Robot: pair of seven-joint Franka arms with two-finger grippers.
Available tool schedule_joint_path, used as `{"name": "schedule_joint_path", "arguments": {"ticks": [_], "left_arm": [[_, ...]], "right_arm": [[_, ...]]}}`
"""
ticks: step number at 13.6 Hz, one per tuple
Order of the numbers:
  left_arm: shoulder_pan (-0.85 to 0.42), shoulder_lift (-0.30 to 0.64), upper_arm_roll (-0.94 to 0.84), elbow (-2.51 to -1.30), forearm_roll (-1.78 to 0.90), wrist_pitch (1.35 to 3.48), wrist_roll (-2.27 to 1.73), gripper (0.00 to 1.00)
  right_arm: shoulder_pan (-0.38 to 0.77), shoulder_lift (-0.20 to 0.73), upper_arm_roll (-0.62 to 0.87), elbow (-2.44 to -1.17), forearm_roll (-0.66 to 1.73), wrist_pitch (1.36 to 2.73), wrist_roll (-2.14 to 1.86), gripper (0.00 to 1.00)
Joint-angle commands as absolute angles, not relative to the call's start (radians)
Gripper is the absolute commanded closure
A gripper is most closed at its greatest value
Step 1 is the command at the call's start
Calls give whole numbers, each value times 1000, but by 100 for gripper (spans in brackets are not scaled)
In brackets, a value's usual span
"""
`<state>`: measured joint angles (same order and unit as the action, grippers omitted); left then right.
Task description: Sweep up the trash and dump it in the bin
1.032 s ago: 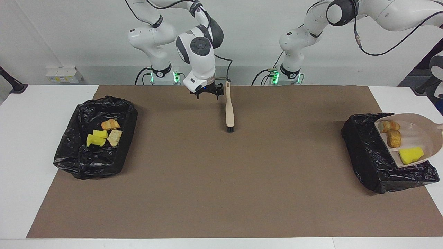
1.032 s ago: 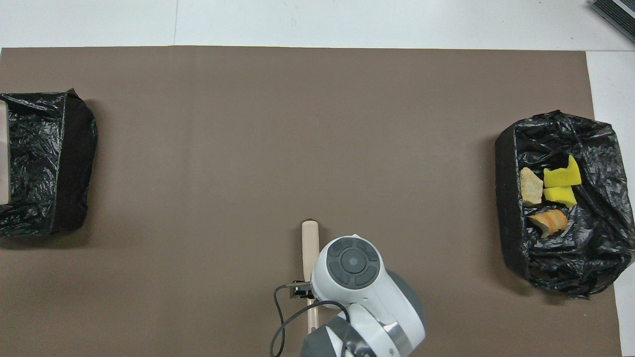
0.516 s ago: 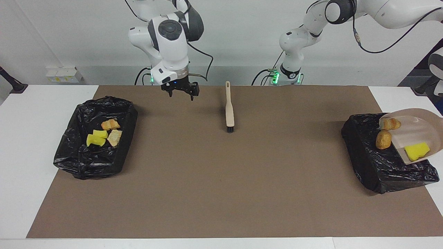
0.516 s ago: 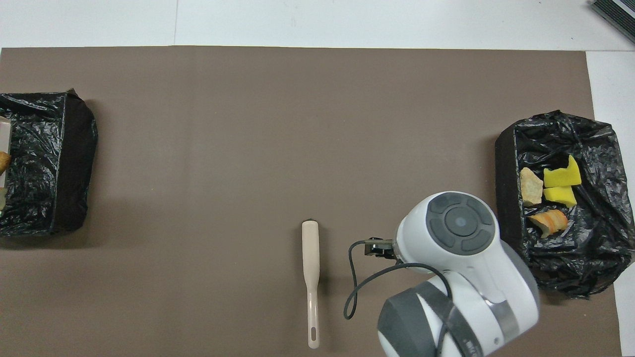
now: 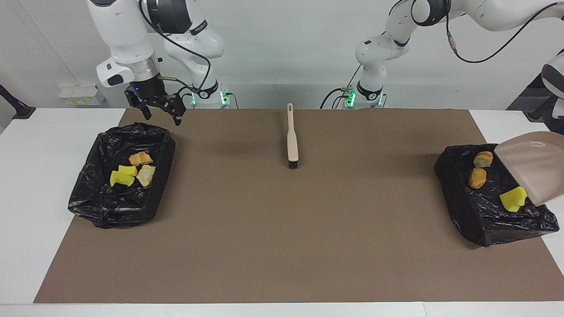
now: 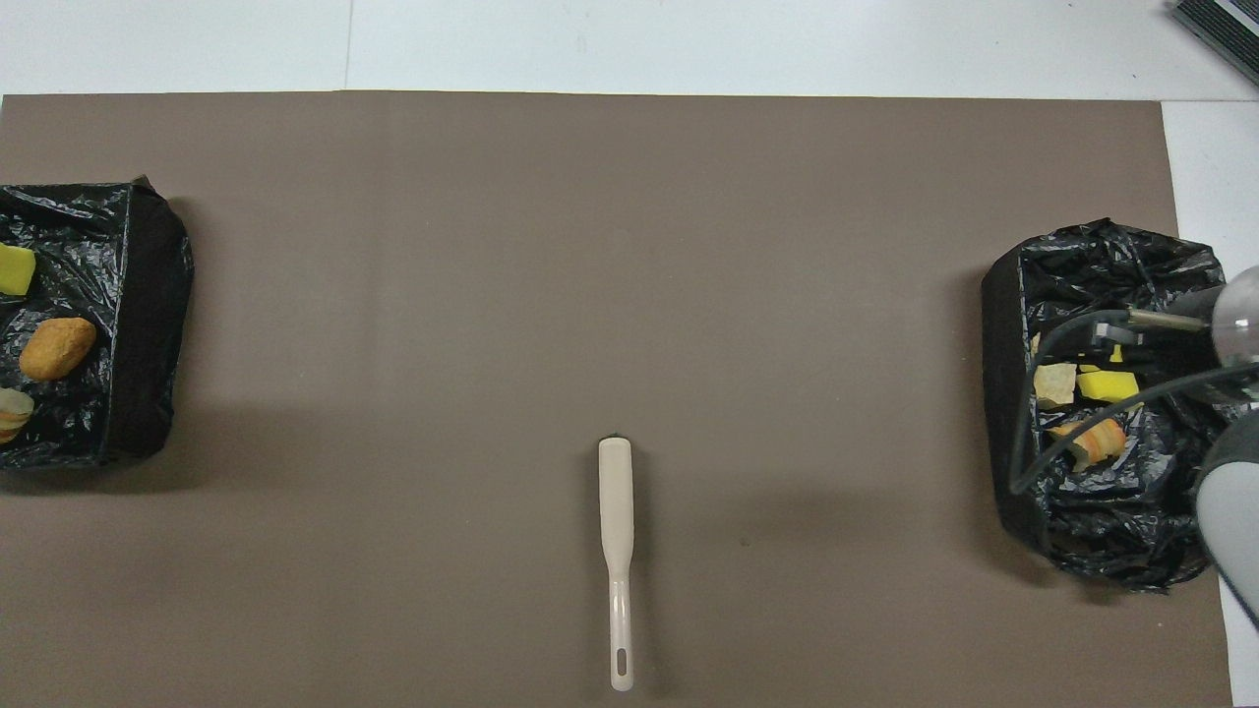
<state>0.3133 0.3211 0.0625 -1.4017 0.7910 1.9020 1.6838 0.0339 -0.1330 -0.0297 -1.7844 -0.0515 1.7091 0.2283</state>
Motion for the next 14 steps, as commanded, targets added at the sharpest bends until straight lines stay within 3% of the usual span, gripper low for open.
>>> {"name": "schedule_joint_path", "arguments": {"ticks": [1,8,14], "left_arm": [[288,250,68,-1437,825,1894,1661,100],[169,183,55,-1466,660,1799,1661,100],[152,118,-89,-1609,457,1758,1457,100]], "right_arm": [[23,-114,-63,-1688,-81,1648,67,0],[-5,-118,-78,-1686,-66,1574,11,0],[2,-120,-77,-1687,-40,1520,21,0]]}}
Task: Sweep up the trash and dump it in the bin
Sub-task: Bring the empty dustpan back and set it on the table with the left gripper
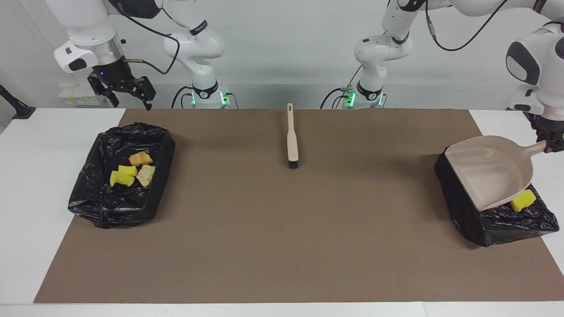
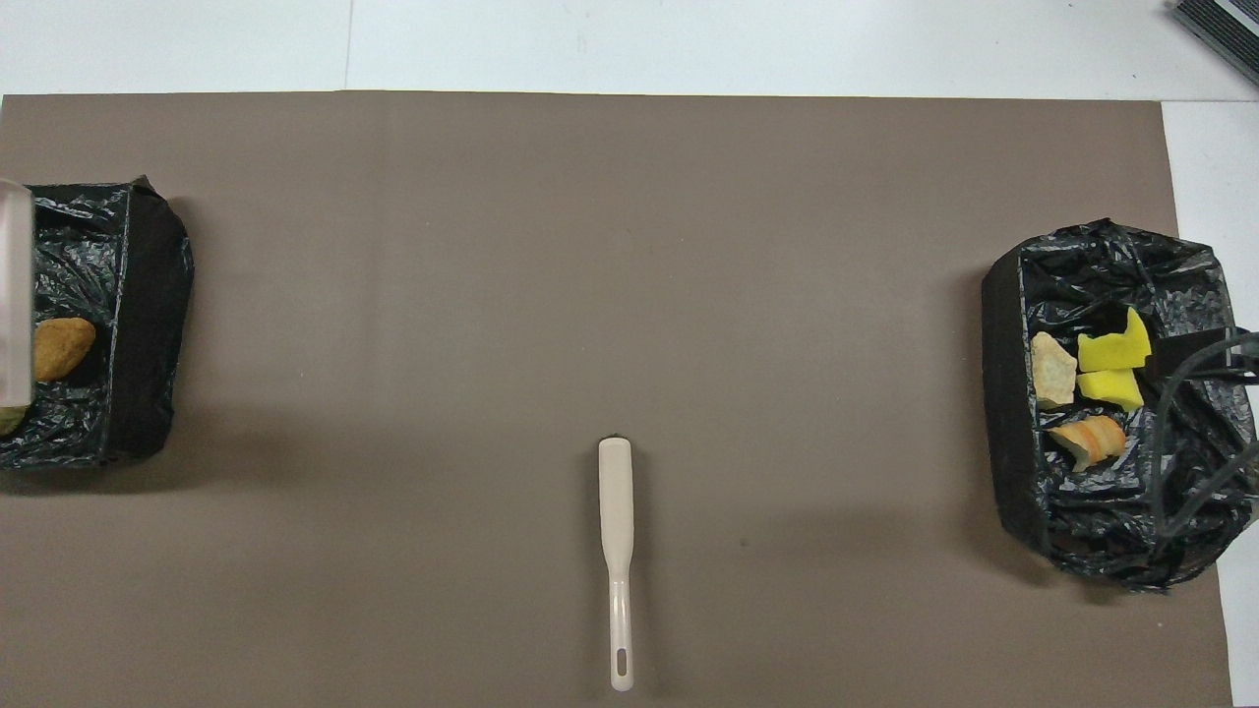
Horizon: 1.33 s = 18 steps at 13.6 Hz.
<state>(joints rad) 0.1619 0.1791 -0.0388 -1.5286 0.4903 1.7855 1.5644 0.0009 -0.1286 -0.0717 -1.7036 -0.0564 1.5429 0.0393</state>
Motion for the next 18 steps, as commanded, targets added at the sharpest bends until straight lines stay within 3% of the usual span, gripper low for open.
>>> {"name": "schedule_joint_path", "arguments": {"ticks": [1,5,9,14,18], "left_arm": [[138,111,-113,-1632,436,1738,1362,100],[17,107,-139,-1647,289,1665,1023,100],[12,127,-310,-1660,180,1667,569,100],[-9,280,-535,-1661,164,1840,-106,100],[-70,428,-572,-1613,152,2011,-459,100]], "right_arm": [[3,-121,-75,-1690,-40,1520,21,0],[5,-124,-69,-1693,-46,1522,11,0],[9,-123,-63,-1692,-51,1528,9,0],[8,-120,-64,-1689,-37,1534,15,0],[8,-120,-63,-1689,-37,1534,17,0]]}}
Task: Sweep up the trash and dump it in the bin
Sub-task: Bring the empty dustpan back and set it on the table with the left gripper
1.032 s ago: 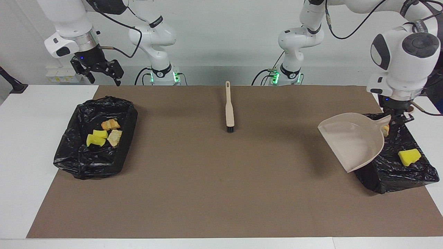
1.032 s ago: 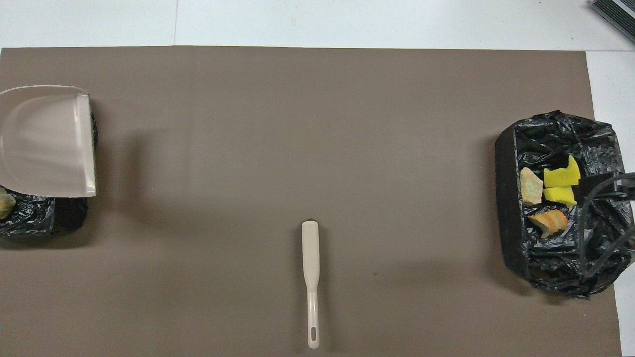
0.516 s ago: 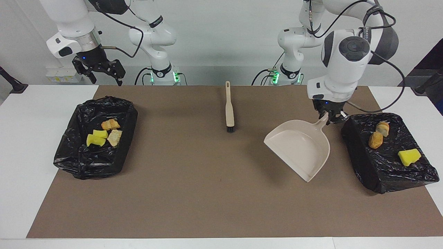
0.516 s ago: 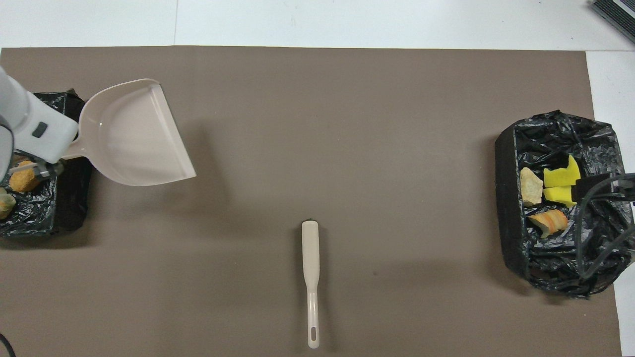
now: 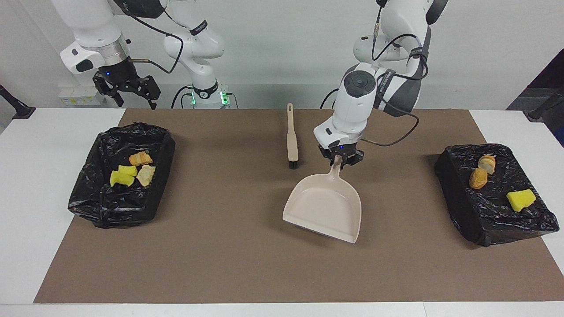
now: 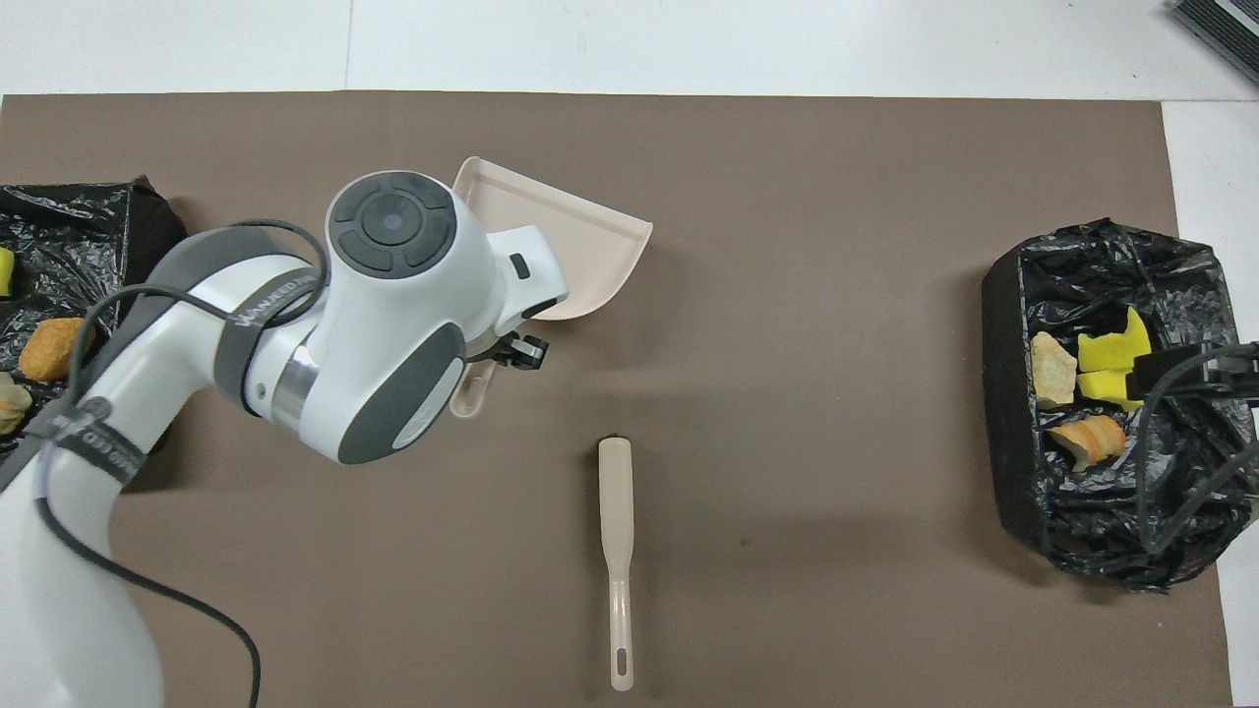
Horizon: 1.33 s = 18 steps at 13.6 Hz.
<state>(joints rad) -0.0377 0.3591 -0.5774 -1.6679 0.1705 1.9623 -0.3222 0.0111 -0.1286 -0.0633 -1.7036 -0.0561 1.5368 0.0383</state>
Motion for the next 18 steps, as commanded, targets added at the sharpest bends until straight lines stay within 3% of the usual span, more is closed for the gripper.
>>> {"name": "schedule_joint_path", "arguments": {"ticks": [1,7,10,11,12,13,14,18], "left_arm": [[-78,460,-577,-1589,135,2028,-535,100],[-150,572,-591,-1551,231,2054,-578,100],[-150,577,-591,-1552,248,2052,-584,100],[-150,574,-591,-1552,255,2045,-584,83],[-149,568,-591,-1552,258,2042,-584,35],[-144,554,-591,-1560,256,2036,-583,11],[-137,533,-591,-1574,255,2033,-583,0],[-126,323,-496,-1736,252,1982,-569,0]], "right_arm": [[8,-120,-63,-1689,-37,1534,17,0],[8,-120,-64,-1689,-37,1532,17,0],[8,-120,-63,-1689,-37,1532,17,0],[8,-120,-64,-1689,-37,1532,17,0],[8,-120,-64,-1689,-37,1532,17,0],[8,-120,-63,-1689,-37,1532,17,0],[8,-120,-64,-1689,-37,1532,17,0],[8,-120,-64,-1689,-37,1534,17,0]]}}
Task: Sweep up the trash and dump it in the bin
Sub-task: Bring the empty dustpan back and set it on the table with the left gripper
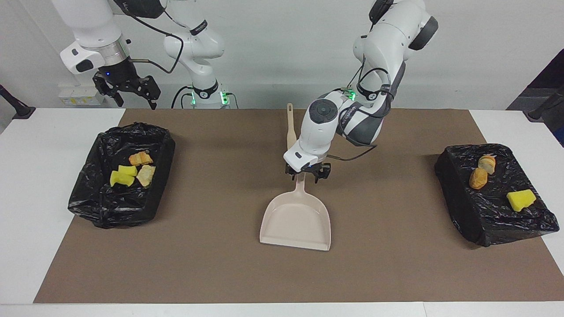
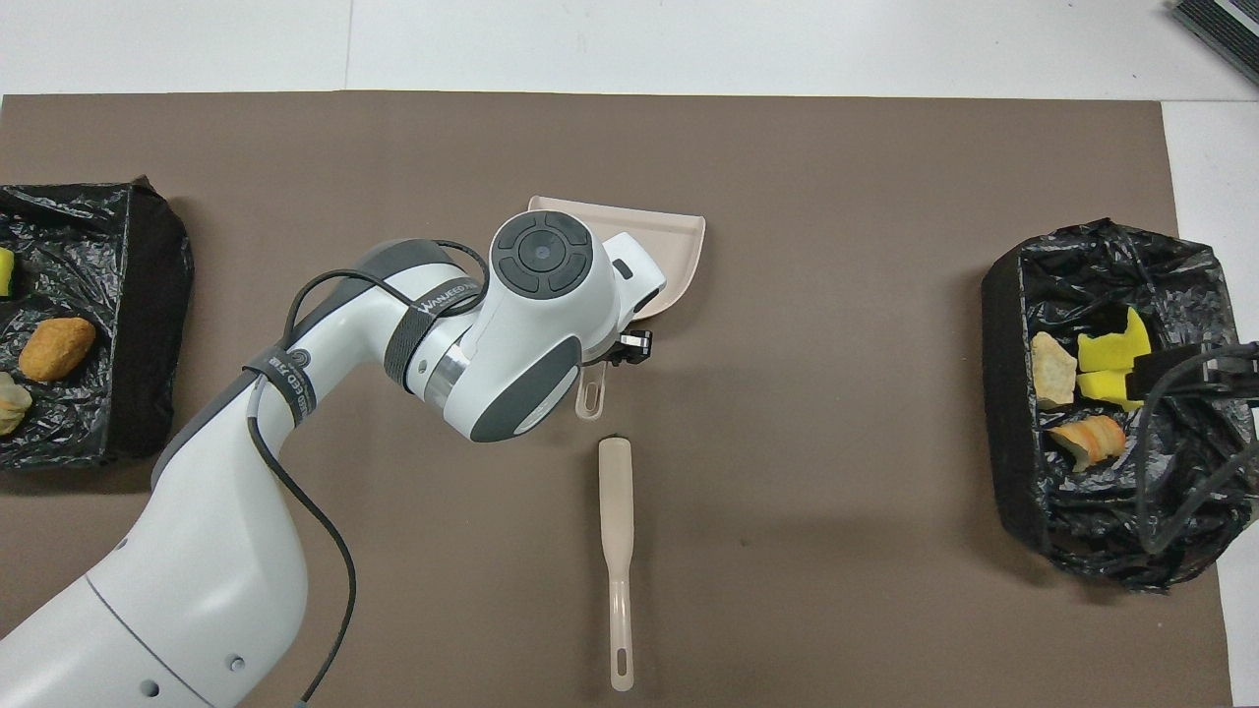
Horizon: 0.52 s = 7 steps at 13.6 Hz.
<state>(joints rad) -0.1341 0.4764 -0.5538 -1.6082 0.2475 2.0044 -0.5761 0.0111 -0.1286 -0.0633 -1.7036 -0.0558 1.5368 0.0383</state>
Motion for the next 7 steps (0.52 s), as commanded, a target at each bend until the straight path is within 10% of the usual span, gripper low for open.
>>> {"name": "schedule_joint_path", "arguments": {"ticks": [1,7], "left_arm": [[-130,266,-450,-1779,252,1974,-546,0],[-140,-14,-241,-1925,100,1933,-249,0]], "right_arm": [[8,-120,-64,-1689,-37,1532,17,0],[8,-120,-64,-1689,-37,1534,17,0]]}}
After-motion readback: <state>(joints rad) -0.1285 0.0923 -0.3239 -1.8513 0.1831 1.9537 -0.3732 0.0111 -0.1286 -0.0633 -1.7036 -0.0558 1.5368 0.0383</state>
